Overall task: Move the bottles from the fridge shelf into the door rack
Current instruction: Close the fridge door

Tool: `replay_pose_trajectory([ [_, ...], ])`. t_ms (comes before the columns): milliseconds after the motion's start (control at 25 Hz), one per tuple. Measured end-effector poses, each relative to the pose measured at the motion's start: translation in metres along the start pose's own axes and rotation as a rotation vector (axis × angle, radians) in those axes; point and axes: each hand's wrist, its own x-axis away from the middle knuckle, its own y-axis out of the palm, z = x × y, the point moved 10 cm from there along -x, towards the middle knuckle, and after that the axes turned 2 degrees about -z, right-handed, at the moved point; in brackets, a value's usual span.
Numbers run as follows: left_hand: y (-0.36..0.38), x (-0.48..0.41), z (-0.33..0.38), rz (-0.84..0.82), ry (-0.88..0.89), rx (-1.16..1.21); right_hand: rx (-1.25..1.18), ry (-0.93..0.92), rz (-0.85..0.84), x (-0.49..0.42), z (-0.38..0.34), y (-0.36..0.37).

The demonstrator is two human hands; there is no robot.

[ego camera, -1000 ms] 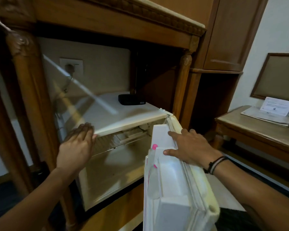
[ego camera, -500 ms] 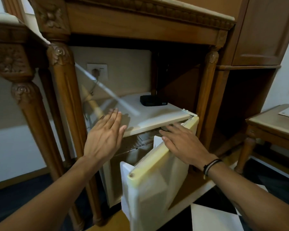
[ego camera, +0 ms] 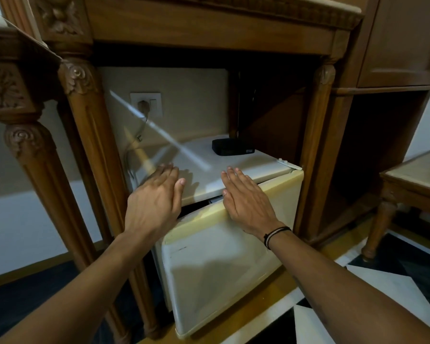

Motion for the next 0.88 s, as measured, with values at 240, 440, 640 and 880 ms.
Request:
replay_pose_trajectory([
  [240, 0.041, 0.013, 0.029, -0.148, 0.093, -0.236, 0.026, 0.021, 0.015, -0.017, -0.004, 0.011],
  [440, 0.053, 0.018, 0.017, -0.028, 0.019, -0.261, 0.040, 0.015, 0.064, -0.021, -0.006, 0.013],
  [640, 0.056, 0.019, 0.017, 0.123, 0.012, -0.282, 0.090, -0.022, 0.105, -0.011, -0.003, 0.013],
  [880, 0.055, 0.015, 0.015, 0.024, -0.082, -0.219, 0.046, -0.002, -0.012, -0.002, -0.008, 0.003],
])
